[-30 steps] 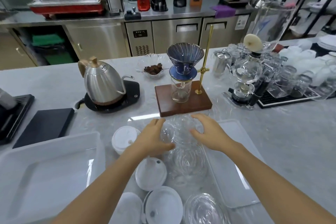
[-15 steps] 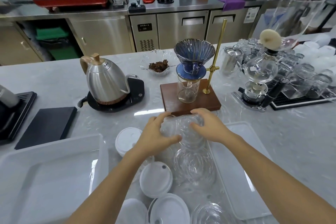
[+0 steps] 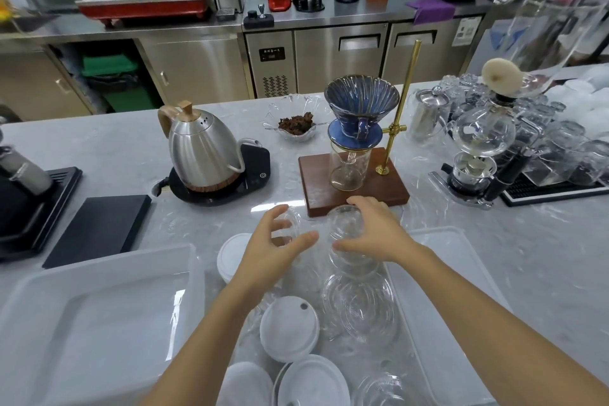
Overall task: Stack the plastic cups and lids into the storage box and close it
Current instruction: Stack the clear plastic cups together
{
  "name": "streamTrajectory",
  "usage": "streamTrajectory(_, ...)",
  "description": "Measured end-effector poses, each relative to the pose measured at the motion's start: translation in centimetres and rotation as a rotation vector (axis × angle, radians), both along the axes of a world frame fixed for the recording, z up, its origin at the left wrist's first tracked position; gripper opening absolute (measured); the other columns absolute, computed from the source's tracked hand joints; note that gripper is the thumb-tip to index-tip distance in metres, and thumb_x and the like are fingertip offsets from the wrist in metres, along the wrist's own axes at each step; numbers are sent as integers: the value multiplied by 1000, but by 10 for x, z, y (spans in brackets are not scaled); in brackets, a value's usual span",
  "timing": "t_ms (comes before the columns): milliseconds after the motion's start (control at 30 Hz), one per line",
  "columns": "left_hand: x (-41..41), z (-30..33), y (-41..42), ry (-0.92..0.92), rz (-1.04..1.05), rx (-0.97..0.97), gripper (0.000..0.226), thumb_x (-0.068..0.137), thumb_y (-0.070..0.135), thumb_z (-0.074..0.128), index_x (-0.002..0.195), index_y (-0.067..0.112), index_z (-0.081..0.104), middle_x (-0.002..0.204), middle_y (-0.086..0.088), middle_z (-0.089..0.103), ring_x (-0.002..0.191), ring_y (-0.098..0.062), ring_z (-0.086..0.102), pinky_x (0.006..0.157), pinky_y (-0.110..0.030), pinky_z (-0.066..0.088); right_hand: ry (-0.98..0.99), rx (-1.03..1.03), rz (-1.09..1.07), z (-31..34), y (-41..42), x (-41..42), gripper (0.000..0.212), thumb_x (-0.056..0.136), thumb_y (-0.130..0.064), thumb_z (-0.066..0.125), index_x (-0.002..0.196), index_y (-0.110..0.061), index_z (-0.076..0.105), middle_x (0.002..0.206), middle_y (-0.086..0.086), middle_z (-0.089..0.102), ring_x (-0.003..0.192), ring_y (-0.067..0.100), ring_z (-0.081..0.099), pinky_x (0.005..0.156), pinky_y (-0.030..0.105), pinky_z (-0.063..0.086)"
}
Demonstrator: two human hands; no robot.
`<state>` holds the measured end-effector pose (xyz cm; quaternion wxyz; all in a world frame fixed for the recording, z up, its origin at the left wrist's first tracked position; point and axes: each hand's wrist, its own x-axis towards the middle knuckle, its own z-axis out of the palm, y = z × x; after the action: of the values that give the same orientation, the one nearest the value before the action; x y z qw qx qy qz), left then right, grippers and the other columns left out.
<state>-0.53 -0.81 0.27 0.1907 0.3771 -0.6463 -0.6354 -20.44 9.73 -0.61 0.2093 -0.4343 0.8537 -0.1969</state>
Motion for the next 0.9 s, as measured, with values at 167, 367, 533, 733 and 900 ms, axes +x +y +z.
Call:
streamTrajectory(167,-6,1,7,58,-10,67,89,53,62,86,134,48,53,123,14,57,101,-4,70,86,-34,62,-92,-264,79,13,18,22,102,62,-42,89,147,-28,36,143,-11,36,127,13,44,107,34,43)
streamTrajectory(367,-9,1,20,74,-88,201,90,55,58,89,137,39,55,135,5,58,117,-16,66,90,-46,62,-120,-340,223,13,37,44,102,66,-56,82,149,-43,25,139,-28,29,129,-2,34,102,16,29)
streamTrajectory(533,-5,0,24,87,-185,344,93,56,59,93,138,34,56,136,-7,60,119,-29,67,87,-53,62,-190,-301,232,20,43,46,115,56,-63,86,141,-68,8,147,-23,37,114,-21,36,89,9,36)
streamTrajectory(733,-3,3,25,125,-251,470,74,69,51,90,135,44,59,138,-9,59,124,-39,62,73,-48,62,-240,-352,240,24,43,53,129,51,-60,91,150,-58,9,153,-30,27,135,-19,23,106,16,28)
streamTrajectory(900,-2,4,25,146,-289,486,71,71,51,89,135,44,60,121,-4,72,114,-34,71,72,-46,63,-385,-400,267,20,42,62,128,57,-56,91,151,-58,3,156,-40,22,145,-13,20,106,15,23)
